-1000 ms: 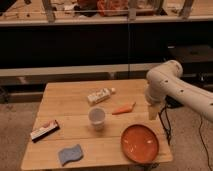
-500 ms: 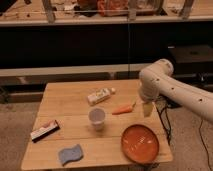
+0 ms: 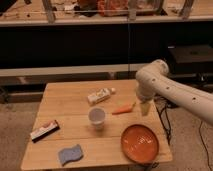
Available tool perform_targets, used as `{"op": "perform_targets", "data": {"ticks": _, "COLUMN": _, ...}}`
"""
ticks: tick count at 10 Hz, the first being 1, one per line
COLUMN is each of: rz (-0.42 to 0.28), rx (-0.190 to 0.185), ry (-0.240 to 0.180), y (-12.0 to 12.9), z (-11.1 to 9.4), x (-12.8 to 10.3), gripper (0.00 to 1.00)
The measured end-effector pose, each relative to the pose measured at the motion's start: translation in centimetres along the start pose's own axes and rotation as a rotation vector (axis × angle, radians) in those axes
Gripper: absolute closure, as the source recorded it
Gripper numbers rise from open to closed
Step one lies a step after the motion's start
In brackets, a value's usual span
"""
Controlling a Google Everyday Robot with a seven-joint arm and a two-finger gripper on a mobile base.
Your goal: Place the pepper in the ceramic bowl
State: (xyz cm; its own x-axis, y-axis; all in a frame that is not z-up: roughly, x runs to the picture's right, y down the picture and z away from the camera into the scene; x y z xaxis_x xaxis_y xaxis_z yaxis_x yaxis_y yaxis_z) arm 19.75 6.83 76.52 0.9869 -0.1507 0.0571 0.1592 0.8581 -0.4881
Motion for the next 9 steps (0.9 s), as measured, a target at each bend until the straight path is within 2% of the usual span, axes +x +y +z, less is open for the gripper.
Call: {"op": "perform_targets", "data": {"ticks": 9, "rz": -0.168, "rx": 0.005, "ry": -0.016, "y": -1.2, "z": 2.0, "x": -1.8, "gripper": 0.20}}
